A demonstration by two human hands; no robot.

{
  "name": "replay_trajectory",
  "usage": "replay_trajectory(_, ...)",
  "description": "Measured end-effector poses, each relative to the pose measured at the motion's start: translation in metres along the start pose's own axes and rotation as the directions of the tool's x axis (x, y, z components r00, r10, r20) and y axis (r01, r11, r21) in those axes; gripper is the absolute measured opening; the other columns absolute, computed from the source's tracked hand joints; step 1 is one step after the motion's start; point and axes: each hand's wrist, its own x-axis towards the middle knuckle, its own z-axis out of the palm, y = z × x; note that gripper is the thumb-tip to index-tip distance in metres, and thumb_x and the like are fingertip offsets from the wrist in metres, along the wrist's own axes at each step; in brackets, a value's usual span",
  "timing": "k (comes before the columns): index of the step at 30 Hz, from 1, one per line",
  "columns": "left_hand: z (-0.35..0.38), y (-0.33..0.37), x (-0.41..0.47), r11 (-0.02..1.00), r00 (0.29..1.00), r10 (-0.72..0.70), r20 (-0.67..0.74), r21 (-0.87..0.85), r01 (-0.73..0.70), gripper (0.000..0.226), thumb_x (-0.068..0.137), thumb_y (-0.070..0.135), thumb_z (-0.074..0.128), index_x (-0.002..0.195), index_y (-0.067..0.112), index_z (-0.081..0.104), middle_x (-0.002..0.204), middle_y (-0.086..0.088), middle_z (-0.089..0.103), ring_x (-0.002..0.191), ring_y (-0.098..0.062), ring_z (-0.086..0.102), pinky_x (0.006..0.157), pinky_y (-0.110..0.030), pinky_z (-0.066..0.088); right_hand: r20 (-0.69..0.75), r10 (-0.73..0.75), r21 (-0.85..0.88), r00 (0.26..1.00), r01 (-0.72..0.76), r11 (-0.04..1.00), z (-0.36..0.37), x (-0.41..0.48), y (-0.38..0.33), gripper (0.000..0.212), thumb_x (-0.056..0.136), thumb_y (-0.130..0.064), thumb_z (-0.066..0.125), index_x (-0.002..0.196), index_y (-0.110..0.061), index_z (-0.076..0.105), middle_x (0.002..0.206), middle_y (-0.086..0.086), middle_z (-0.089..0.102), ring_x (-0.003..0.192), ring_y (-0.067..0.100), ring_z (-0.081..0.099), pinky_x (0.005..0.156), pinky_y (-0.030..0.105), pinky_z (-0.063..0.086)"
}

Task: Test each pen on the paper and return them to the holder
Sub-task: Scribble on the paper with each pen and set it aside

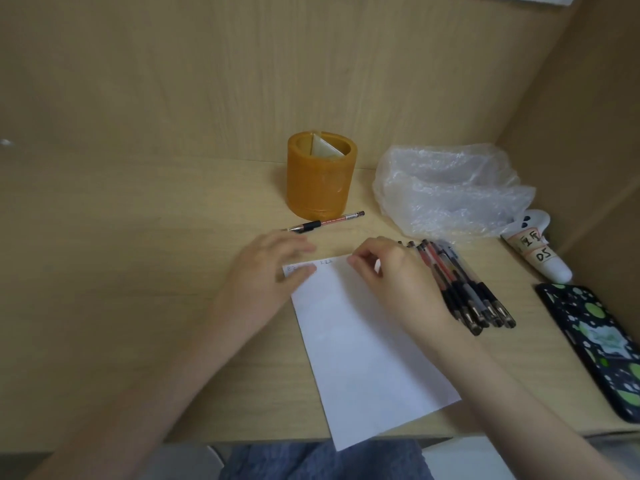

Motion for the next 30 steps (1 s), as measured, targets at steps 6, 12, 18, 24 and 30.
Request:
replay_trajectory(6, 0.009, -0.026, 0.057, 0.962, 0.989, -0.131, -0.068, 0.234, 0.144, 0.034, 0.082, 0.028, 0.066, 0.112, 0.014, 0.062, 0.108, -0.006, 0.06, 0.104, -0.022, 0.051, 0.085, -0.03, 0.039, 0.101, 0.089, 0.092, 0.991, -0.099, 0.991, 0.012, -0.009, -0.009, 0.017, 0.094, -0.028, 0.053, 0.09, -0.016, 0.065, 0.073, -0.003, 0.06, 0.062, 0.017, 0.049, 0.056, 0.029, 0.037)
replay_trajectory(12, 0.028, -0.033, 0.07, 0.927, 0.99, -0.129, -0.05, 0.349, 0.139, 0.027, 0.082, 0.032, 0.066, 0.103, 0.015, 0.067, 0.102, -0.007, 0.061, 0.099, -0.023, 0.05, 0.081, -0.037, 0.044, 0.115, 0.18, 0.264, 0.977, -0.205, 0.943, 0.013, -0.008, -0.002, 0.017, 0.092, -0.026, 0.057, 0.081, -0.016, 0.064, 0.06, -0.004, 0.054, 0.048, 0.007, 0.04, 0.049, 0.024, 0.032)
replay_trajectory(18, 0.014, -0.011, 0.056, 0.972, 0.966, -0.236, -0.111, -0.003, 0.237, 0.01, 0.083, 0.025, 0.065, 0.093, 0.022, 0.062, 0.086, 0.005, 0.064, 0.077, -0.013, 0.058, 0.067, -0.028, 0.044, 0.262, 0.312, 0.69, 0.913, -0.403, 0.601, 0.009, 0.004, -0.003, 0.026, 0.091, -0.03, 0.062, 0.097, -0.005, 0.063, 0.062, -0.001, 0.057, 0.042, 0.008, 0.043, 0.042, 0.019, 0.034)
replay_trajectory(24, -0.005, 0.031, 0.016, 0.916, 0.959, -0.181, 0.219, -0.318, 0.245, 0.015, 0.086, 0.02, 0.063, 0.097, 0.018, 0.053, 0.088, 0.003, 0.067, 0.072, -0.007, 0.067, 0.058, -0.018, 0.049, 0.369, 0.211, 0.879, 0.905, -0.413, 0.237, 0.009, 0.011, -0.006, 0.026, 0.086, -0.03, 0.066, 0.088, -0.005, 0.06, 0.063, 0.0, 0.06, 0.045, 0.01, 0.046, 0.04, 0.018, 0.035)
replay_trajectory(30, -0.004, 0.04, 0.0, 0.927, 0.919, -0.172, 0.355, -0.259, 0.273, 0.006, 0.093, 0.029, 0.049, 0.094, 0.031, 0.054, 0.08, 0.011, 0.065, 0.066, -0.004, 0.057, 0.062, -0.016, 0.043, 0.239, 0.156, 0.898, 0.958, -0.279, 0.34, 0.013, 0.008, -0.008, 0.012, 0.085, -0.011, 0.068, 0.08, -0.001, 0.06, 0.056, 0.004, 0.059, 0.043, 0.012, 0.049, 0.039, 0.02, 0.036)
